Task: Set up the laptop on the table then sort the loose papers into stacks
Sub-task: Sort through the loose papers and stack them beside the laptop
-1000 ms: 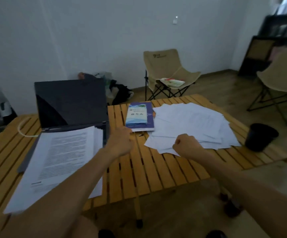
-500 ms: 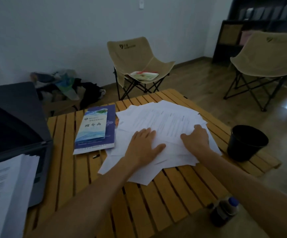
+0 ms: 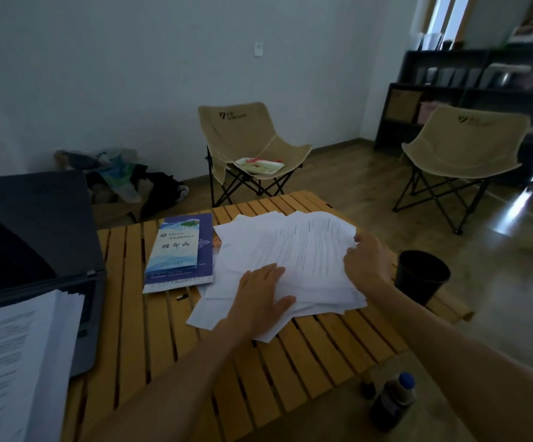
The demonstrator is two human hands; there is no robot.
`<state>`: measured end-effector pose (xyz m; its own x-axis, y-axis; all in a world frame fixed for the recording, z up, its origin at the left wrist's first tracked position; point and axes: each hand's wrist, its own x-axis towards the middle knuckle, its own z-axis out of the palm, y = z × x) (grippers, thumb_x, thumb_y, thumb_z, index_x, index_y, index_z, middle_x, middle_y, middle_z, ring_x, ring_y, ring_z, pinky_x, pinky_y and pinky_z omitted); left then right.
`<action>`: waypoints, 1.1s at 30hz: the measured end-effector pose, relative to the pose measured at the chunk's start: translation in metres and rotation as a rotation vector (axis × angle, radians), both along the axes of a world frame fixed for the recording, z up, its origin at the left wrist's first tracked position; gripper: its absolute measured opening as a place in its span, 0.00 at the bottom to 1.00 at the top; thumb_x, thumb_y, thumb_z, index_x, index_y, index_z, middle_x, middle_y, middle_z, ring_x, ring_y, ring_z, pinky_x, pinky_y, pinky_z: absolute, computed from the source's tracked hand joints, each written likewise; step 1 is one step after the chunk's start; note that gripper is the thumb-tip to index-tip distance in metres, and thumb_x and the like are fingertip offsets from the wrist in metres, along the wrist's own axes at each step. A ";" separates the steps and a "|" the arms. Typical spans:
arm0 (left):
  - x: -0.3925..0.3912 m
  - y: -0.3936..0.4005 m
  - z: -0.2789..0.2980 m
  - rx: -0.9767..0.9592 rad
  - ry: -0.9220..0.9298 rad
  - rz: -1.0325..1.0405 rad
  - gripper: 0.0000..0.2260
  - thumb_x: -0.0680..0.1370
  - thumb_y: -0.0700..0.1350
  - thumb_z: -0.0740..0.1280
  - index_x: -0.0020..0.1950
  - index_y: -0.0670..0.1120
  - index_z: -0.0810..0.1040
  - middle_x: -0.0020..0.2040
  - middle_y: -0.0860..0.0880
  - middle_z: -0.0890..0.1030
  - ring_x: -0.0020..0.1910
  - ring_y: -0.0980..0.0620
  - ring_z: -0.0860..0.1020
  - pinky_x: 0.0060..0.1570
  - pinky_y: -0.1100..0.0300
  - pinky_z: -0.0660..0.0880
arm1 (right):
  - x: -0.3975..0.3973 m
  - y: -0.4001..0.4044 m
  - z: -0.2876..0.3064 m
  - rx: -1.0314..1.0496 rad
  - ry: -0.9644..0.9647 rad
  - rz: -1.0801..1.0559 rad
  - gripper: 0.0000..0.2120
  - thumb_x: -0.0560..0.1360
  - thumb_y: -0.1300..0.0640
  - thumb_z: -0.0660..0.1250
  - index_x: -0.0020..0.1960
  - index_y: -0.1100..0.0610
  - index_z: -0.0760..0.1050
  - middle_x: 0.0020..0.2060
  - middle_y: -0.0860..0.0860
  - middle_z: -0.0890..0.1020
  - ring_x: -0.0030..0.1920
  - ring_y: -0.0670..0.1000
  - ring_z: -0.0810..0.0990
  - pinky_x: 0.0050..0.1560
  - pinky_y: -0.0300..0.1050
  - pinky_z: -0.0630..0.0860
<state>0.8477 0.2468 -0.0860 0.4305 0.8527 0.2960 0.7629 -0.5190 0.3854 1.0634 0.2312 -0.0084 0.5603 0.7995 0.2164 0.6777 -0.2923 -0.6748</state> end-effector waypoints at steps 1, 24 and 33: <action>-0.003 -0.005 0.005 -0.007 -0.039 0.008 0.29 0.79 0.61 0.61 0.77 0.50 0.61 0.76 0.50 0.63 0.75 0.51 0.61 0.75 0.52 0.53 | 0.004 -0.004 0.012 0.040 -0.056 0.041 0.13 0.79 0.60 0.63 0.63 0.56 0.75 0.54 0.52 0.80 0.46 0.50 0.75 0.42 0.42 0.71; -0.178 -0.102 0.064 -0.252 -0.534 0.664 0.13 0.83 0.44 0.61 0.64 0.39 0.76 0.54 0.44 0.79 0.45 0.50 0.72 0.48 0.56 0.69 | -0.045 -0.023 0.034 -0.395 -0.122 0.490 0.17 0.78 0.51 0.69 0.61 0.62 0.80 0.59 0.57 0.82 0.58 0.55 0.79 0.58 0.48 0.74; -0.202 -0.082 0.042 -0.278 -0.337 0.751 0.06 0.83 0.39 0.58 0.46 0.43 0.69 0.43 0.46 0.71 0.33 0.57 0.66 0.32 0.60 0.61 | -0.095 0.011 -0.042 -0.493 -0.489 0.717 0.42 0.75 0.32 0.63 0.78 0.55 0.57 0.76 0.53 0.62 0.75 0.55 0.62 0.73 0.56 0.61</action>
<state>0.6455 0.1647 -0.0439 -0.3481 0.9364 0.0449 0.6884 0.2228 0.6903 0.9684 0.2425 -0.0502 -0.1519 0.9766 -0.1525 0.9746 0.1223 -0.1878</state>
